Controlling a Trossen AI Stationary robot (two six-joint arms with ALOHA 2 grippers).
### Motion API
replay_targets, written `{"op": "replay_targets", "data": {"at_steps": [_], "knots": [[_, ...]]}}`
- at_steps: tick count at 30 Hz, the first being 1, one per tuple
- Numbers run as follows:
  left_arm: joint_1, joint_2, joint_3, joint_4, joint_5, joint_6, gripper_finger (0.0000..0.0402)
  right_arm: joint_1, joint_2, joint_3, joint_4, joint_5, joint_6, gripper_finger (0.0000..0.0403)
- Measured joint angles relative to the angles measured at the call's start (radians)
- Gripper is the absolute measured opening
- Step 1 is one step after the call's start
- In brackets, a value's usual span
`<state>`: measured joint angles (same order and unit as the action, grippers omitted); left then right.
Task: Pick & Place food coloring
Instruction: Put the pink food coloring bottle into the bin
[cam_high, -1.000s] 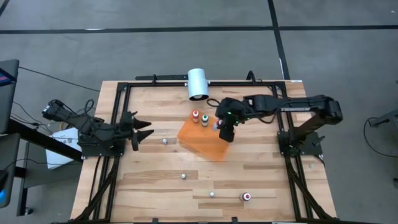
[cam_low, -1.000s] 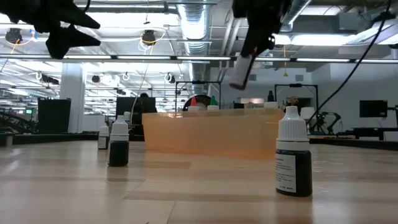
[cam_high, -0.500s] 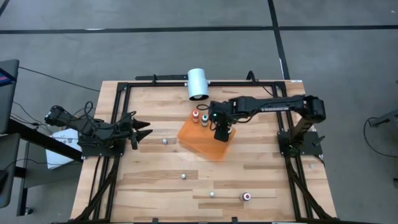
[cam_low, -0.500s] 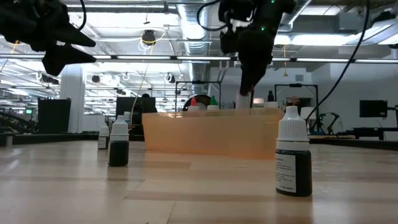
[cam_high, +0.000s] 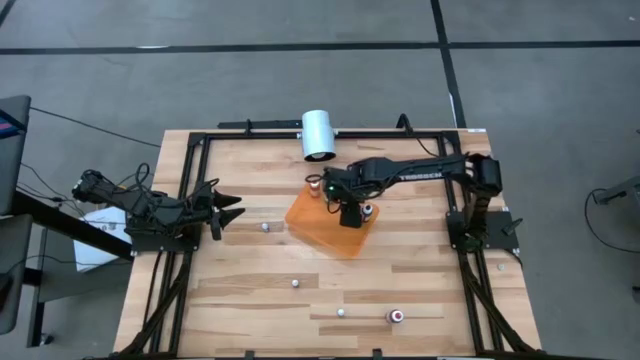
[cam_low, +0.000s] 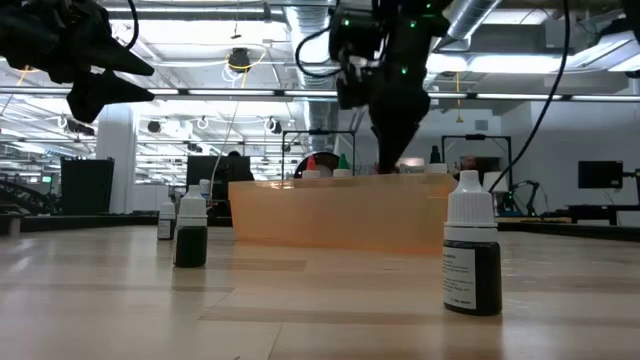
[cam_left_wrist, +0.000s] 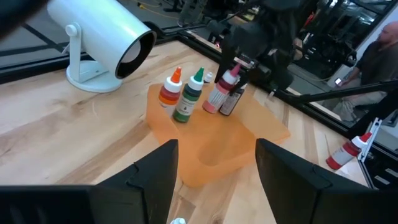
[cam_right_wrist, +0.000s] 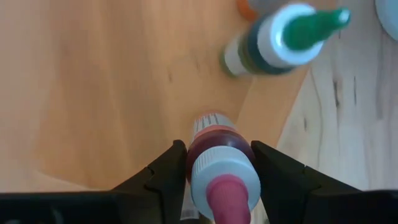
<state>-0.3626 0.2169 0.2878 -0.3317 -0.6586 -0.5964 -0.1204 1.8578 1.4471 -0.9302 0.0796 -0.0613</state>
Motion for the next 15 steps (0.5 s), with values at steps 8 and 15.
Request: {"op": "replay_targets", "data": {"at_steps": [8,15], "knots": [[0.0,0.0,0.0,-0.011,-0.001,-0.009,0.0206,0.0,0.045,0.0,-0.025,0.04,-0.003,0.0165],[0.0,0.0,0.0,-0.018,-0.002,-0.021,0.0206,0.0,0.047,0.0,-0.004,0.055,0.0,0.0179]]}}
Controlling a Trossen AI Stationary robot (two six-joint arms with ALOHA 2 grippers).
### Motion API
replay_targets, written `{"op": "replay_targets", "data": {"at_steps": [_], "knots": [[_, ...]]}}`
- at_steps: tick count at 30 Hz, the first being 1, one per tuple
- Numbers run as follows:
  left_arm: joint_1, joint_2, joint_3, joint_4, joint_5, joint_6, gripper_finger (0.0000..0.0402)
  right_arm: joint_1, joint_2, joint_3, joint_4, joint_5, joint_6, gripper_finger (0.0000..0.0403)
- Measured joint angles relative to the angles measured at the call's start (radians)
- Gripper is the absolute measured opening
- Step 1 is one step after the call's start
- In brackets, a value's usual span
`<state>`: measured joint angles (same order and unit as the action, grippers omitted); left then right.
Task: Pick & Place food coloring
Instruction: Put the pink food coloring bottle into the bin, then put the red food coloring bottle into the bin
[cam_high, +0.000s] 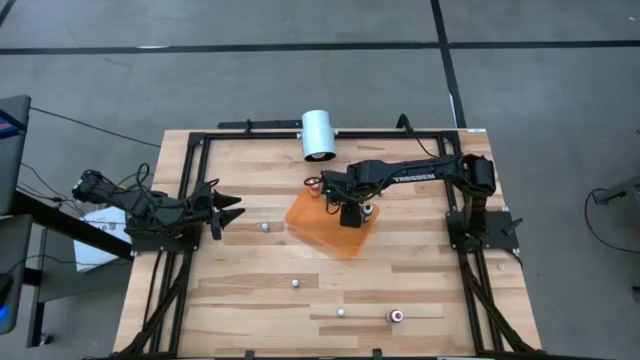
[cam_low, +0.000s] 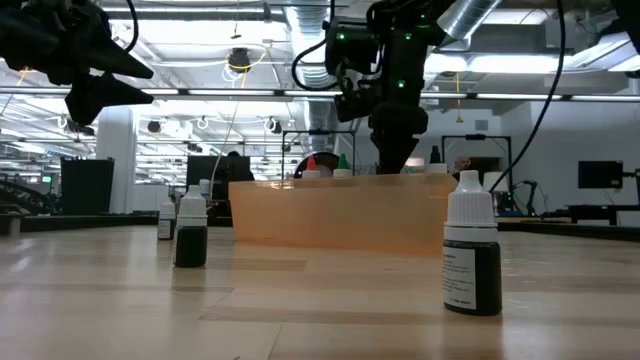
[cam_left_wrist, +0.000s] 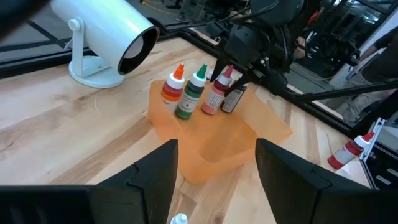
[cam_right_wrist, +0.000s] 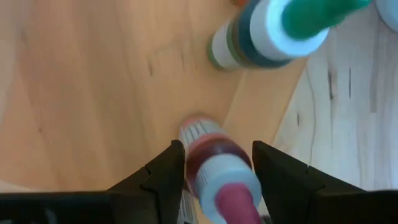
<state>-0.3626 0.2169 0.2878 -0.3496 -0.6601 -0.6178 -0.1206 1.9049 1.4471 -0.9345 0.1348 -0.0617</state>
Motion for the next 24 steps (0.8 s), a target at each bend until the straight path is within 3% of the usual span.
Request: {"op": "replay_targets", "data": {"at_steps": [14,24], "knots": [[0.0,0.0,0.0,0.0,-0.001,0.0,0.0206,-0.008,-0.015,0.007,0.002,-0.001,0.001,0.0176],[0.0,0.0,0.0,0.0,-0.002,0.01,0.0206,-0.027,-0.037,0.174,-0.052,0.003,-0.035,0.0176]]}}
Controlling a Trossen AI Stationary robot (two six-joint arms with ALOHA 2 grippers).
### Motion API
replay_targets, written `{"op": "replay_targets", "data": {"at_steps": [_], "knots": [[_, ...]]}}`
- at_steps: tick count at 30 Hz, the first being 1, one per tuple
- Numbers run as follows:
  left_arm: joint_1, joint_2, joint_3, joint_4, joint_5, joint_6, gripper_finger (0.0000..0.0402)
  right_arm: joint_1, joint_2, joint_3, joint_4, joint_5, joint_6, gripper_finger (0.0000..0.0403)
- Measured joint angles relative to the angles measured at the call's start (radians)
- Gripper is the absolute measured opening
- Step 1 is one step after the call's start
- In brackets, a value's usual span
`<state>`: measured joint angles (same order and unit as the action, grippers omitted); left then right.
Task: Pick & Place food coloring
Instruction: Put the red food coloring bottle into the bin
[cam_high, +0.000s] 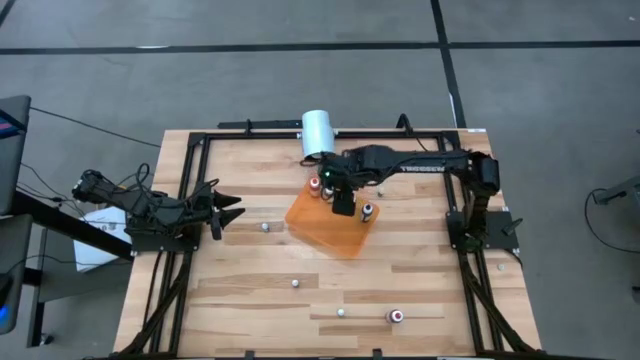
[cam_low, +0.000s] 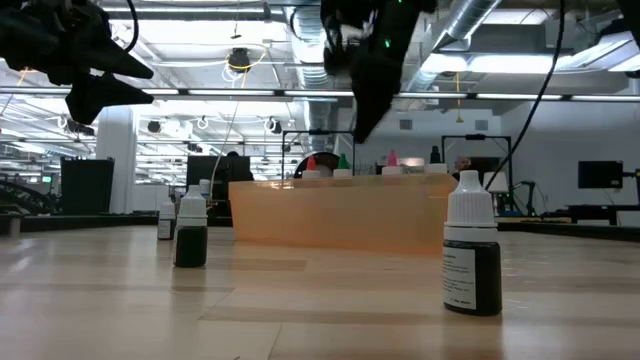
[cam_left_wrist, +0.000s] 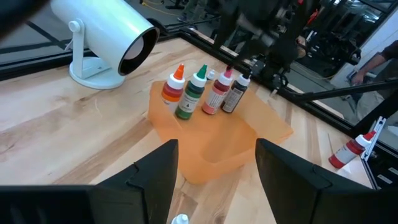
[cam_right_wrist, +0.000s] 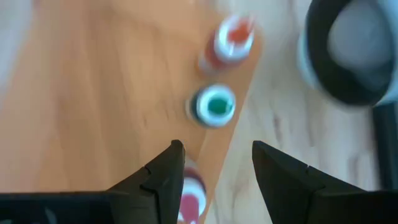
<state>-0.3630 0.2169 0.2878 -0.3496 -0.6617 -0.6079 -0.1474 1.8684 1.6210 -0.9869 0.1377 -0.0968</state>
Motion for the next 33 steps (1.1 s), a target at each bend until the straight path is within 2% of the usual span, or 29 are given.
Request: {"op": "replay_targets", "data": {"at_steps": [10,17,20,30,33], "knots": [[0.0,0.0,0.0,-0.016,-0.005,0.024,0.0206,0.01,-0.165,0.008,0.001,-0.001,-0.016,0.0176],[0.0,0.0,0.0,-0.054,-0.001,0.021,0.0206,0.027,-0.259,-0.066,0.0,-0.001,0.045,0.0177],[0.0,0.0,0.0,-0.058,-0.001,-0.028,0.0206,0.055,-0.294,-0.109,0.047,-0.001,0.065,0.0177],[0.0,0.0,0.0,-0.059,0.0,-0.055,0.0206,0.168,-0.31,-0.19,0.108,0.034,0.16,0.0178],[0.0,0.0,0.0,-0.059,0.0,-0.054,0.0206,0.2,-0.311,-0.198,0.11,0.097,0.183,0.0177]]}}
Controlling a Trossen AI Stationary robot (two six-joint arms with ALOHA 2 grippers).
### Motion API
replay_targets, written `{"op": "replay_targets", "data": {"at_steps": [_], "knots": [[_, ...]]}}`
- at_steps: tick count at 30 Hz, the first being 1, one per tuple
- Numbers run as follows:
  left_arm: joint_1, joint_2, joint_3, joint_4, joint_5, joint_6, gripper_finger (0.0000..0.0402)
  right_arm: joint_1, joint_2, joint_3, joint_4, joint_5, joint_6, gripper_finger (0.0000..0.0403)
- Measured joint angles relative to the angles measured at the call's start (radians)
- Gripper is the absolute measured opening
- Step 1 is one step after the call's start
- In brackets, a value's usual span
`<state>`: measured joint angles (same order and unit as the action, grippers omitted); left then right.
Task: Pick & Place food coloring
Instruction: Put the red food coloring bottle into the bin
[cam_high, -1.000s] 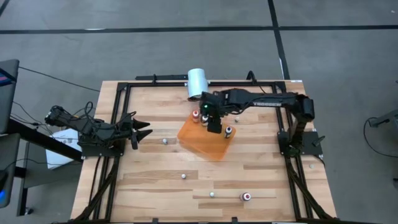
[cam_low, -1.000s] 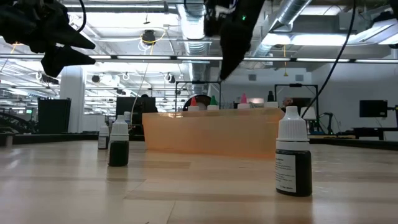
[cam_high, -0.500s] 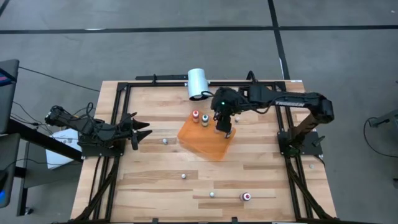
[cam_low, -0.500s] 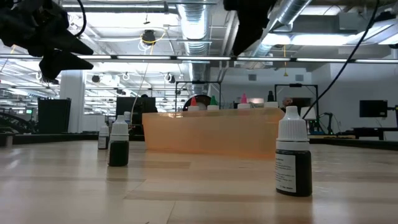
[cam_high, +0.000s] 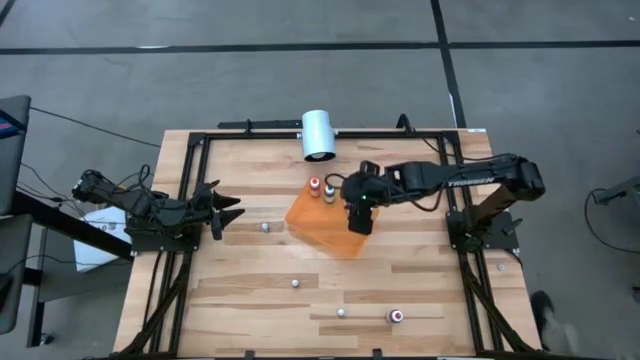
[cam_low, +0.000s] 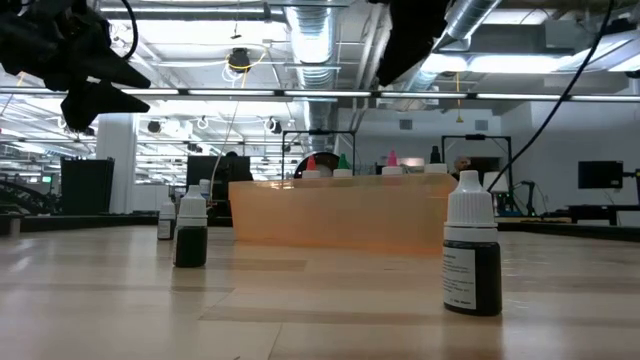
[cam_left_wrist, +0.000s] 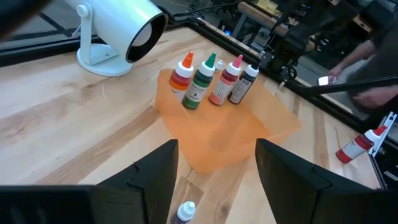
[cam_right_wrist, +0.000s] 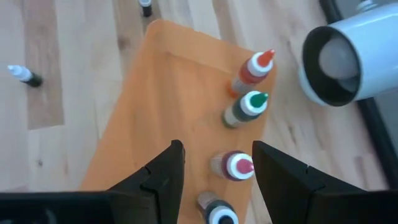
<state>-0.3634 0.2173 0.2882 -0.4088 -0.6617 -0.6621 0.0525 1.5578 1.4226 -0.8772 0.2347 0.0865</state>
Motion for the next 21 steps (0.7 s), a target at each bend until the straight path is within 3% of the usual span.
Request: {"op": "replay_targets", "data": {"at_steps": [7,17,21], "knots": [[0.0,0.0,0.0,0.0,0.002,0.003,0.0206,0.057,-0.013,-0.035,-0.002,0.047,-0.032,0.0177],[0.0,0.0,0.0,0.004,0.057,-0.011,0.0206,0.118,-0.075,-0.072,-0.02,-0.195,-0.094,0.0176],[0.0,0.0,0.0,0.015,0.079,-0.013,0.0206,0.142,-0.127,-0.072,-0.068,-0.207,-0.087,0.0176]]}}
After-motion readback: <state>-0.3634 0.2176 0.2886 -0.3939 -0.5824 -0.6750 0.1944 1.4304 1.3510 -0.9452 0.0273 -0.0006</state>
